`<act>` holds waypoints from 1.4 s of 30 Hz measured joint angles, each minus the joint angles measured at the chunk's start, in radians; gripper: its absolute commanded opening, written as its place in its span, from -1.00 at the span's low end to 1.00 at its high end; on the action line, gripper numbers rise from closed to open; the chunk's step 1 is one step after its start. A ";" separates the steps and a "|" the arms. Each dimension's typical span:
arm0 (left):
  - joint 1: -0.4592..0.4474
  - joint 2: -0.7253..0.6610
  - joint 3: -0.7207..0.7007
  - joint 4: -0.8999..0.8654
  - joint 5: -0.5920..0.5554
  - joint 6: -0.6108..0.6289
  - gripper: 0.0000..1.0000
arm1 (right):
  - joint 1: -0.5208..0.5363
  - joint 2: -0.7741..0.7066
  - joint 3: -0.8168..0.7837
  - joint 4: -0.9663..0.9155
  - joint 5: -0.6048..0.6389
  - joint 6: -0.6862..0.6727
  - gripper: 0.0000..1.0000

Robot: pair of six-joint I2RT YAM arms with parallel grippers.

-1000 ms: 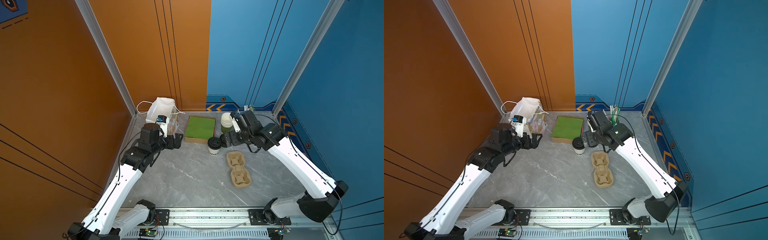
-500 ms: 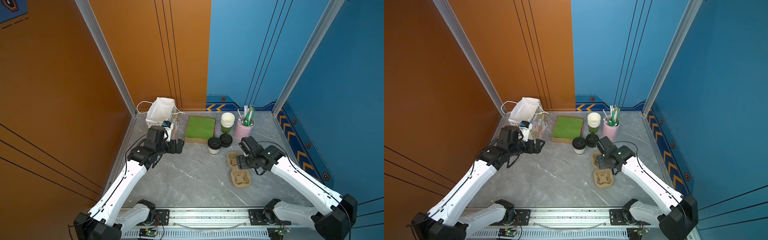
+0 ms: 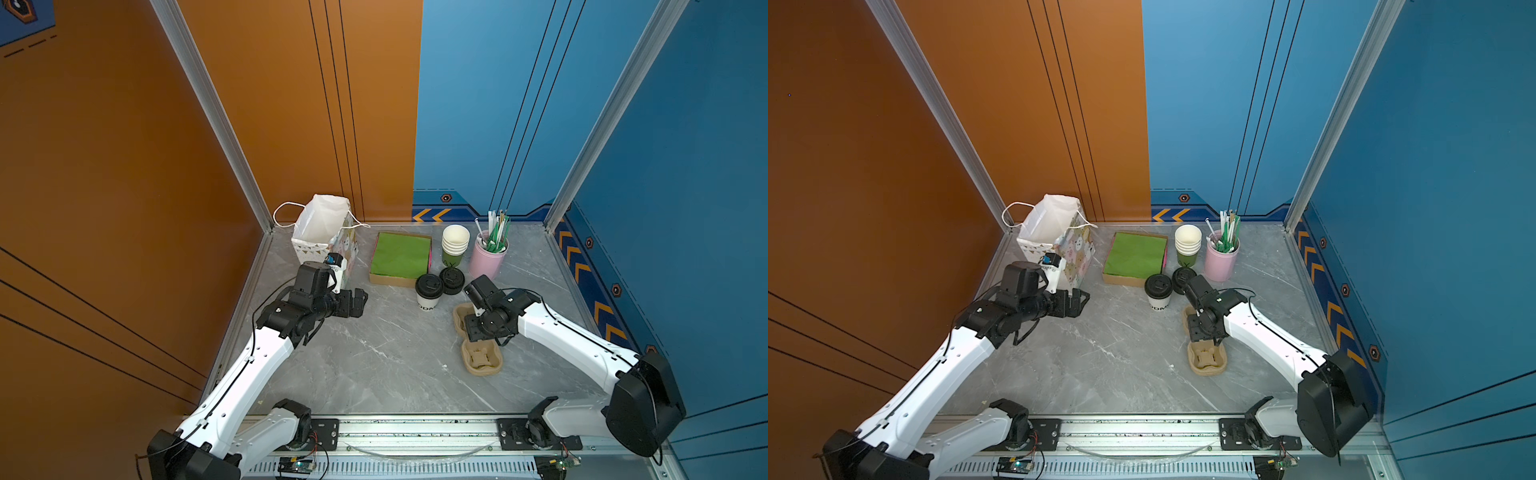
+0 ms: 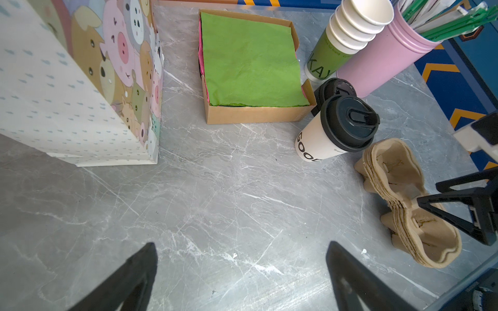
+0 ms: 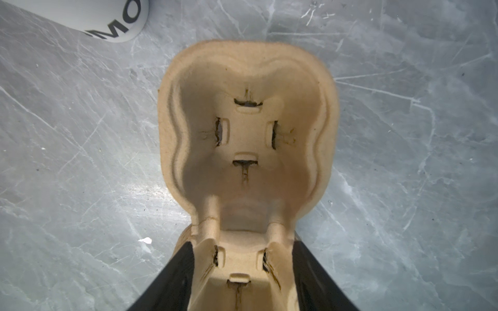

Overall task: Pack a coffee takeout order
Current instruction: Pick up the cup tray from the cup tray.

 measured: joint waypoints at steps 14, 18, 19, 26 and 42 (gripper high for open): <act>0.000 0.000 -0.012 0.007 0.007 -0.003 0.96 | -0.031 0.056 -0.021 0.027 -0.036 -0.001 -0.06; 0.000 0.000 -0.015 0.008 0.008 -0.006 0.96 | -0.033 0.070 -0.021 0.031 -0.049 -0.002 -0.12; 0.000 0.000 -0.015 0.008 0.008 -0.006 0.96 | -0.033 0.074 -0.021 0.032 -0.051 -0.002 -0.14; 0.000 0.000 -0.016 0.010 0.007 -0.006 0.96 | -0.033 0.081 -0.021 0.034 -0.051 -0.005 -0.25; 0.005 -0.008 -0.035 0.014 0.008 -0.007 0.96 | -0.033 0.048 -0.021 0.033 -0.051 -0.004 -0.30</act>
